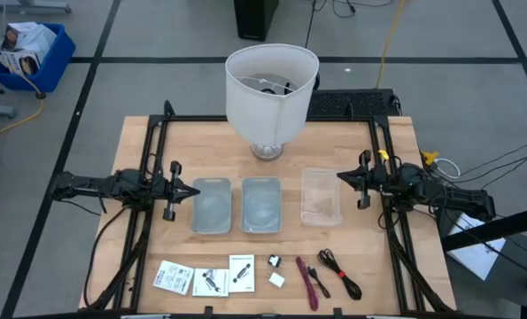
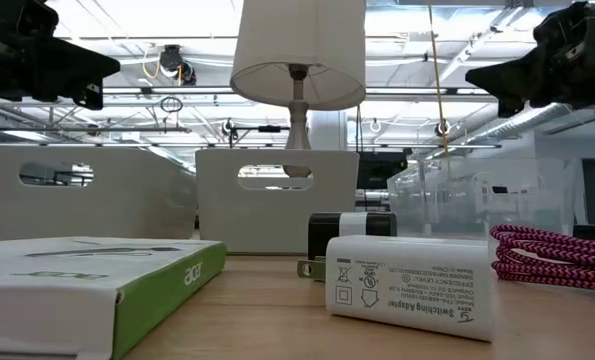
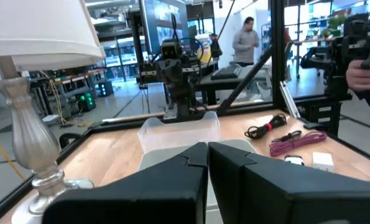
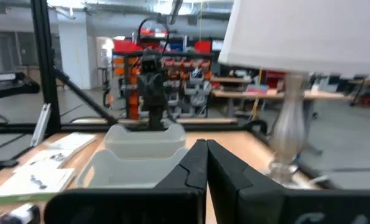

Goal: Pick and place items into bin
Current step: Put the right black charger cable into the transparent bin

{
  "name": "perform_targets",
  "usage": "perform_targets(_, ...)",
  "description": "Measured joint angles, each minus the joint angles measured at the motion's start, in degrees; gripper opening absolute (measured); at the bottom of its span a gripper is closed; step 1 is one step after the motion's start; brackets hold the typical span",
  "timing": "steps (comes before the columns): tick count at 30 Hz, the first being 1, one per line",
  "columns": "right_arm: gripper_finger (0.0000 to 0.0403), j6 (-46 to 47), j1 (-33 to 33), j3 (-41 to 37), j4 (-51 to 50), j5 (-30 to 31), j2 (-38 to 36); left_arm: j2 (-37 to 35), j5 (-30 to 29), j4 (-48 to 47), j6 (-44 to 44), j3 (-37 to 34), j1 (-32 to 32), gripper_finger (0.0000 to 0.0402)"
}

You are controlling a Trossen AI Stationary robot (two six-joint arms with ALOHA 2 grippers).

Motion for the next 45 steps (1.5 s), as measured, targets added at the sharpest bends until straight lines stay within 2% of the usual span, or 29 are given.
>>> perform_targets(5, 0.0010, -2.40, 1.56, 4.07, -2.58, -0.17, 1.47, 0.00, -0.02, 1.46, 0.00, 0.00, 0.00, 0.0021)
perform_targets(8, 0.0020, -2.64, 4.84, 9.95, -2.92, -0.14, 4.64, 0.00, -0.33, 3.46, -0.13, -0.02, 0.00, 0.0021)
perform_targets(11, 0.0028, -2.33, 9.14, 16.26, -8.57, 2.61, 10.19, -0.02, -0.43, 4.33, -2.26, -0.01, 0.00, 0.0021)
perform_targets(15, 0.0040, -0.36, 15.95, 26.97, -18.55, 7.27, 21.47, 0.00, -1.75, 4.49, -2.46, -0.01, 0.00, 0.0021)
perform_targets(19, 0.0056, 6.21, 22.77, 40.92, -36.45, 12.91, 35.76, 0.00, -1.79, 4.43, -3.08, -0.01, 0.00, 0.0021)
perform_targets(23, 0.0069, 16.25, 29.62, 53.71, -53.20, 13.22, 51.21, 0.00, -1.66, 3.29, -3.10, 0.00, -0.07, 0.0021)
perform_targets(27, 0.0082, 24.85, 36.00, 61.85, -63.20, 11.63, 64.43, 0.00, -1.70, 2.72, -3.10, -0.02, -0.07, 0.0021)
perform_targets(32, 0.0120, 37.12, 40.76, 64.31, -65.98, 8.50, 73.99, 0.00, -1.69, 1.84, -4.75, -0.01, -0.07, 0.0021)
perform_targets(41, 0.0254, 60.67, 50.14, 64.31, -62.77, 5.50, 82.54, 0.00, -1.69, 1.95, -6.21, -0.02, -0.07, 0.0021)
perform_targets(45, 0.0295, 71.77, 54.38, 64.31, -61.96, 5.62, 85.65, 0.00, -1.69, 1.96, -6.25, -0.01, -0.07, 0.0021)
